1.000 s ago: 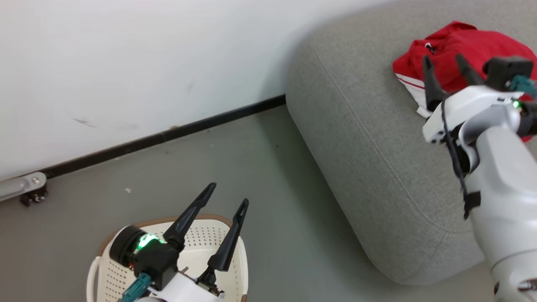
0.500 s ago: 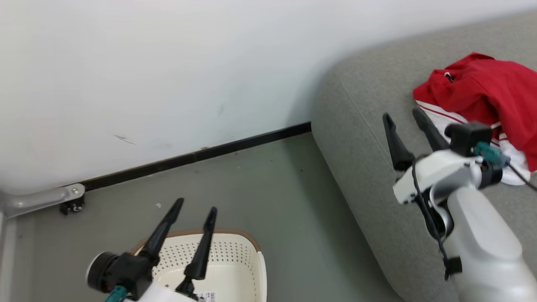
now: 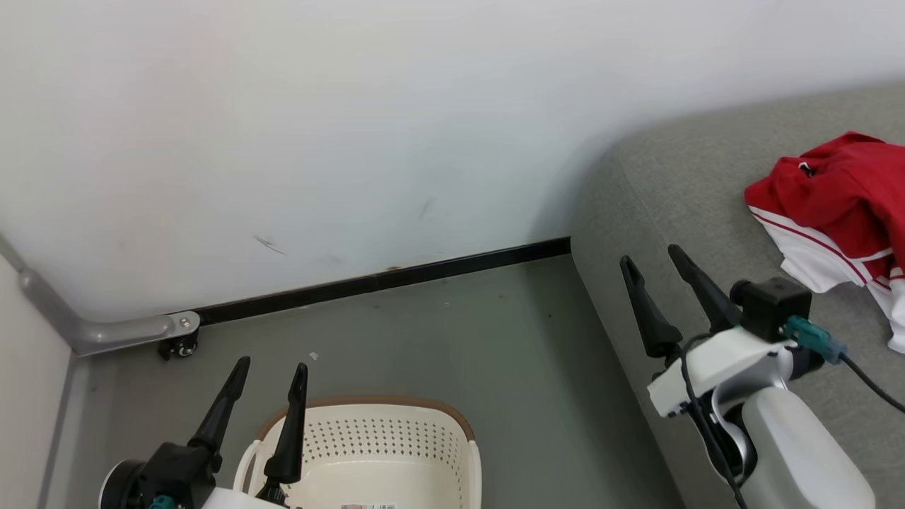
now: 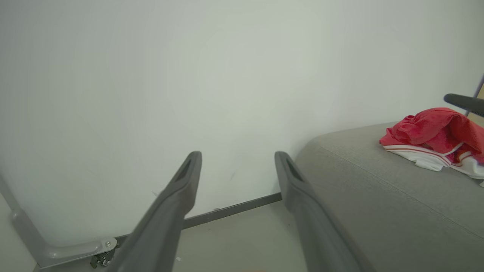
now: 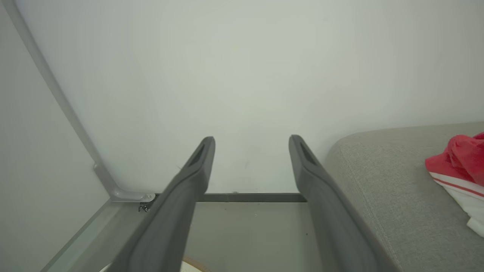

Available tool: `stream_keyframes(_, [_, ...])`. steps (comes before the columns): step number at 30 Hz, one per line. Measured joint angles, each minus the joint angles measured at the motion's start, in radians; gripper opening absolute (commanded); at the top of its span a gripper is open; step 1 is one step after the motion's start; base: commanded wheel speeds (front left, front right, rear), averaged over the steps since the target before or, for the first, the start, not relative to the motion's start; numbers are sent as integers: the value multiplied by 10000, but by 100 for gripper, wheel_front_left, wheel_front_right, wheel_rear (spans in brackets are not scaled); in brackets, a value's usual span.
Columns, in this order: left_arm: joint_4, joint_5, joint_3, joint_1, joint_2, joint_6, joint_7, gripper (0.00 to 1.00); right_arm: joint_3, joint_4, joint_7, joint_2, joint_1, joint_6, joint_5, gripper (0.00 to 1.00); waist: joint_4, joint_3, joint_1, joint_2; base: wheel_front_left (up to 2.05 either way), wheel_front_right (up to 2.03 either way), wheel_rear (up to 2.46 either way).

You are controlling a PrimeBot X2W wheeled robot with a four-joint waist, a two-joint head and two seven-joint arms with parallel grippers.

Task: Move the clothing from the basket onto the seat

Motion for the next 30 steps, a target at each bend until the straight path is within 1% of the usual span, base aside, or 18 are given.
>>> stream_keyframes(11, [550, 138, 288, 506, -125, 207, 0, 100, -384, -869, 0, 58, 1782, 0, 476, 100, 539, -348, 0, 0, 0, 0, 0])
stream_keyframes(14, [623, 174, 374, 542, -178, 378, 0, 100, -453, -1147, 0, 65, 2052, 0, 520, 100, 654, -425, 0, 0, 0, 0, 0])
stream_keyframes(19, [769, 414, 399, 587, -188, 472, 0, 100, -364, -1459, 0, 71, 2467, 0, 395, 100, 816, -541, 0, 0, 0, 0, 0])
stream_keyframes(22, [828, 447, 541, 627, -203, 761, 0, 100, -299, -1582, 0, 82, 2749, 0, 295, 100, 904, -598, 0, 0, 0, 0, 0])
stream_keyframes(23, [844, 456, 577, 627, -196, 798, 0, 100, -293, -1647, 0, 82, 2825, 0, 295, 100, 932, -614, 0, 0, 0, 0, 0])
stream_keyframes(30, [959, 543, 537, 675, -211, 953, 0, 100, -140, -1885, 0, 100, 3271, 0, 234, 100, 1125, -681, 0, 0, 0, 0, 0])
